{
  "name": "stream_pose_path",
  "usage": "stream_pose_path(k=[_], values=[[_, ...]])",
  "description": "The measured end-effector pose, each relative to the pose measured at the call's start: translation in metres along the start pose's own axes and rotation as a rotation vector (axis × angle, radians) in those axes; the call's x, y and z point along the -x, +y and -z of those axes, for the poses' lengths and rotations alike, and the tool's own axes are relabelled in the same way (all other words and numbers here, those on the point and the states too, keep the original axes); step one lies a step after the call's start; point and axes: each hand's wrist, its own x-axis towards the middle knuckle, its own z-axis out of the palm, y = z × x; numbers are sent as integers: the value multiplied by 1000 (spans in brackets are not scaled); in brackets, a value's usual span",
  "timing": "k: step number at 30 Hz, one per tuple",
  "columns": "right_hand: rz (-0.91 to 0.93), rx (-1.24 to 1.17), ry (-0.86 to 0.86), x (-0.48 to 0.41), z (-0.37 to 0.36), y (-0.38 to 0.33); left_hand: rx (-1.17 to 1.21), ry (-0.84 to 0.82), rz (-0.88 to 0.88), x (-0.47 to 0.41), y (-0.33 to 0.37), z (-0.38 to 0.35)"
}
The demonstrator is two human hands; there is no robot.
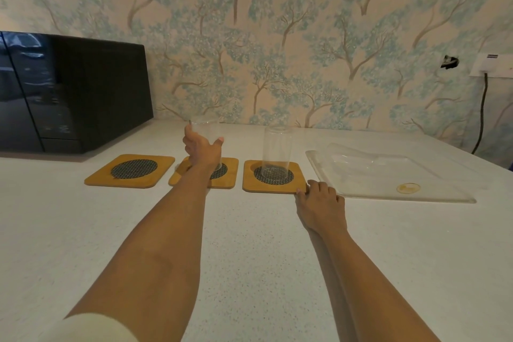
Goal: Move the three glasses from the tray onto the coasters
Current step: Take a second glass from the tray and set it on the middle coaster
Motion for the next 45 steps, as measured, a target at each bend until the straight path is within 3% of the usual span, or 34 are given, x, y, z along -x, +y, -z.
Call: stream_pose_path(k=[30,45], values=[[13,13,14,-1,-3,2,-94,-58,33,-1,-17,-1],[18,11,16,-1,-2,1,-185,-2,36,8,-35,-6]])
